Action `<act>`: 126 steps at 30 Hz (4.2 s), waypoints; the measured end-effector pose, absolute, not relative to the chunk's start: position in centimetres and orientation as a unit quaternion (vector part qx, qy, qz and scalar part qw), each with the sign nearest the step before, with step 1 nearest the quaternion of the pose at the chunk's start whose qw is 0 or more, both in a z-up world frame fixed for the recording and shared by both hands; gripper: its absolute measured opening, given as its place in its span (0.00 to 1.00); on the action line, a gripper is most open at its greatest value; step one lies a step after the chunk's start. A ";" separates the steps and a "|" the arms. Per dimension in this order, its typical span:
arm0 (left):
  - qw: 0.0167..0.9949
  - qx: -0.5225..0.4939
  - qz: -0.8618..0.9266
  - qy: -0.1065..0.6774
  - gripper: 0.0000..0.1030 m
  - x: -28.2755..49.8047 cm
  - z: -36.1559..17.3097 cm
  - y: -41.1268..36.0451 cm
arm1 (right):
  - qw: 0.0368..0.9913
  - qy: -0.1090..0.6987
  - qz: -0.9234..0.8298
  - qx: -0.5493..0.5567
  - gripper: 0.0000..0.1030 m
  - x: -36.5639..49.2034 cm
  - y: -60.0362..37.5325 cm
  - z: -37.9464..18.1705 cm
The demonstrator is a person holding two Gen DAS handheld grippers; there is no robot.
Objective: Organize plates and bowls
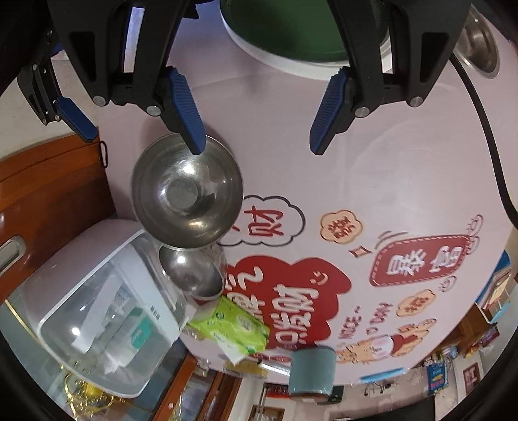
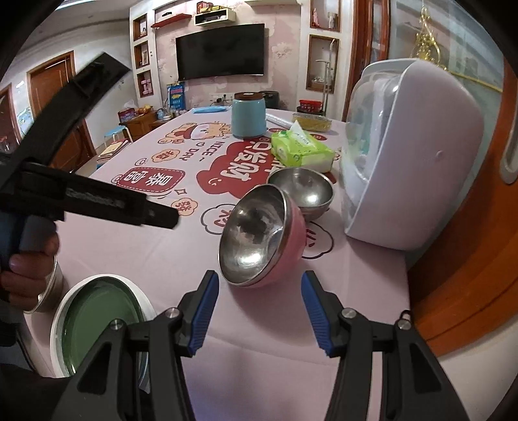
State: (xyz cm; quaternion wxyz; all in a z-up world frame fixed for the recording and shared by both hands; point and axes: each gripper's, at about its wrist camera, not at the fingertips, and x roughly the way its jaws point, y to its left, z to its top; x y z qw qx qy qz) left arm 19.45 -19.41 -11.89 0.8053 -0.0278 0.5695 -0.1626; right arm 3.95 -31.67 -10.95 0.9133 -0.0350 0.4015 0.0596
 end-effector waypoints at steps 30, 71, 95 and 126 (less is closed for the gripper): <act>0.751 -0.071 -0.185 0.630 0.60 23.2 -21.3 -22.8 | 0.905 0.422 0.055 -0.001 0.42 7.8 -33.3 -14.9; 0.751 -0.066 -0.202 0.625 0.16 22.0 -20.8 -25.7 | 0.886 0.459 0.049 0.046 0.21 7.9 -35.8 -16.8; 0.753 -0.073 -0.209 0.619 0.16 15.0 -16.7 -25.0 | 0.899 0.434 0.049 0.041 0.20 4.5 -35.5 -14.2; 0.792 -0.114 -0.157 0.579 0.16 6.6 -11.5 -14.2 | 0.903 0.399 0.148 -0.057 0.20 -0.7 -27.2 -10.7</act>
